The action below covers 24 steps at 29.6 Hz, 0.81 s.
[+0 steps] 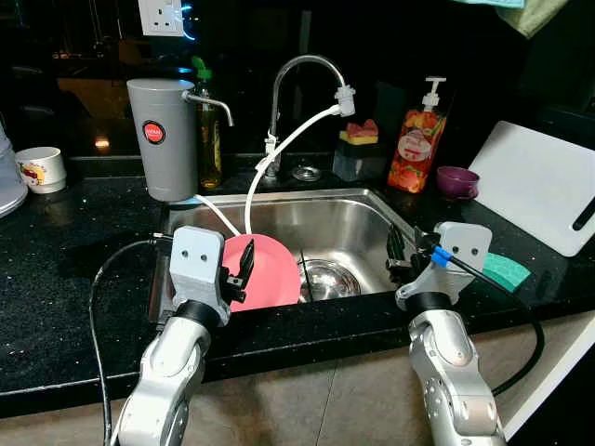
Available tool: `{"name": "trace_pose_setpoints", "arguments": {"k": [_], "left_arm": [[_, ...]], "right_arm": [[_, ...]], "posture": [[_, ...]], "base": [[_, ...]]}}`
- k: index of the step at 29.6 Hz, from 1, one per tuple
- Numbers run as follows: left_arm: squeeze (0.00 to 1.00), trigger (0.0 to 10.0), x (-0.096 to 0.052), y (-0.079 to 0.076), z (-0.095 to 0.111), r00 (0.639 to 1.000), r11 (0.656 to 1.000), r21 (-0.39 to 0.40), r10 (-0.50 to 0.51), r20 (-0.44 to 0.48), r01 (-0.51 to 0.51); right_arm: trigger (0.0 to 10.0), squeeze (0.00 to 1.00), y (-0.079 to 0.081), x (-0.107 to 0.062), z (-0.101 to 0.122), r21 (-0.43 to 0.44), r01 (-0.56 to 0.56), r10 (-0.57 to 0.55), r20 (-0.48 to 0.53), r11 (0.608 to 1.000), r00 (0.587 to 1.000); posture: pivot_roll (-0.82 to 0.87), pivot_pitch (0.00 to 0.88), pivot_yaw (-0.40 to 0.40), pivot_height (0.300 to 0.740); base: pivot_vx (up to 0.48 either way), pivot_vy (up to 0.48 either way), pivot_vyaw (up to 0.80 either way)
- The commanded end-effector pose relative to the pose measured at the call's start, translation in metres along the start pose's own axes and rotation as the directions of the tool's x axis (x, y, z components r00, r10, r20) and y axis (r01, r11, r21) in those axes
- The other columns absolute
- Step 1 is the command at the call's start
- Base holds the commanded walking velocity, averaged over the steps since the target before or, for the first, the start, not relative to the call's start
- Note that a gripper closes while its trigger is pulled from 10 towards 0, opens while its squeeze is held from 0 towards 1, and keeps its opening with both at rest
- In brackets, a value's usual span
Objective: Kitchen organization
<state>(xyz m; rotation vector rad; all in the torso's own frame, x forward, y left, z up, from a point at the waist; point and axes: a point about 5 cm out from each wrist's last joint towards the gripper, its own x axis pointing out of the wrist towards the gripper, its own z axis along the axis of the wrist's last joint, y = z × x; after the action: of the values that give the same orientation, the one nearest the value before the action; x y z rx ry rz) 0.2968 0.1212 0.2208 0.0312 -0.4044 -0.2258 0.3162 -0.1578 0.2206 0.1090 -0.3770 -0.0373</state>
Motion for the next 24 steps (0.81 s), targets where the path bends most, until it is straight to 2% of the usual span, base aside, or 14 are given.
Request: {"name": "trace_pose_setpoints", "arguments": {"k": [1, 24], "left_arm": [[0.00, 10.0, -0.0001, -0.0013, -0.0013, 1.000, 1.000, -0.004, 0.005, -0.004, -0.005], [0.00, 10.0, 0.0014, -0.0035, -0.0013, 1.000, 1.000, -0.009, -0.001, 0.002, 0.001]], "right_arm": [[10.0, 0.00, -0.0019, -0.0013, 0.0003, -0.007, 0.004, -0.004, 0.003, 1.000, 1.000], [10.0, 0.00, -0.0019, -0.0001, 0.0006, -0.009, -0.001, 0.001, 0.006, 1.000, 1.000]], "posture": [[0.11, 0.033, -0.080, 0.740], [0.10, 0.018, -0.083, 0.740]], "base": [[0.000, 0.000, 0.00], [0.000, 0.000, 0.00]]}}
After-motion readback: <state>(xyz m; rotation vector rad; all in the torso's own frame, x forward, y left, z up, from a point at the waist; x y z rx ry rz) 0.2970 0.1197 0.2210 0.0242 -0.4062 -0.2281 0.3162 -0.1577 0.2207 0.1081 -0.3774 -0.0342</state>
